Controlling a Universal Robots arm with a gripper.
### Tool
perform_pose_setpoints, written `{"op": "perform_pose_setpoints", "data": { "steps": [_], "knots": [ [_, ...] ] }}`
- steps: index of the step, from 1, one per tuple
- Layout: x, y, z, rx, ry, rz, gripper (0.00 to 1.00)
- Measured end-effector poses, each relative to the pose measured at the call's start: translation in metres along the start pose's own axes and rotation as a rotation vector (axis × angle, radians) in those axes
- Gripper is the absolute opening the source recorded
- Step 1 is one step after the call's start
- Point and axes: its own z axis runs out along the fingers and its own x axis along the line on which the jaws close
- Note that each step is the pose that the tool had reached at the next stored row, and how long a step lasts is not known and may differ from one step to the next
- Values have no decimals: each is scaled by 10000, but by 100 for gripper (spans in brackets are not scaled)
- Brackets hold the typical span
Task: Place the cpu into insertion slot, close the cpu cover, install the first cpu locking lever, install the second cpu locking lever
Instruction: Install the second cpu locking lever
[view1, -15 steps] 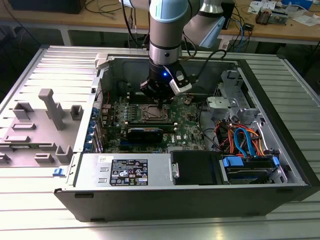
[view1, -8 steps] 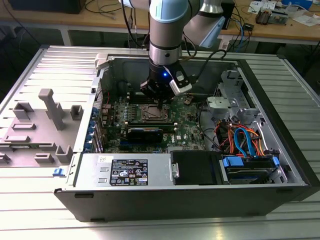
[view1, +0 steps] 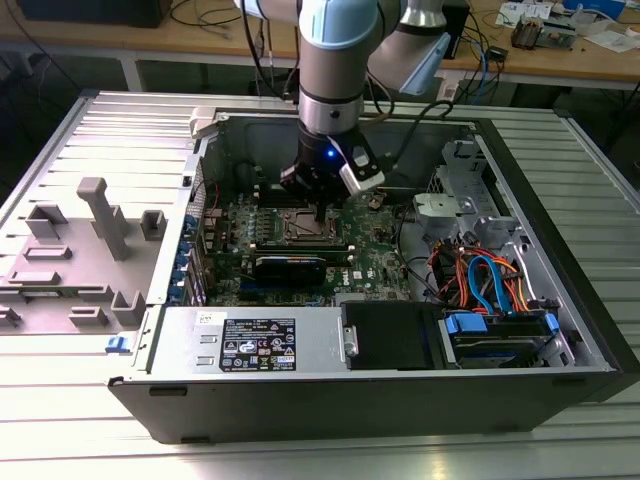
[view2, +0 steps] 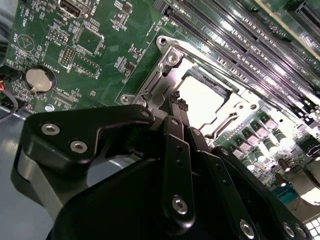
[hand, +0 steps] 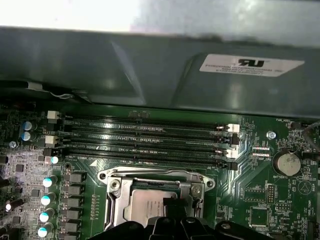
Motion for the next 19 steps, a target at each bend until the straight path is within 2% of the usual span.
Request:
{"op": "perform_pose_setpoints", "data": {
  "steps": [5, 14, 19],
  "knots": [
    [5, -66, -2, 0, -1, 0, 11],
    [5, -74, -19, 1, 0, 0, 11],
    [4, -72, -107, 1, 0, 6, 11]
  ]
}}
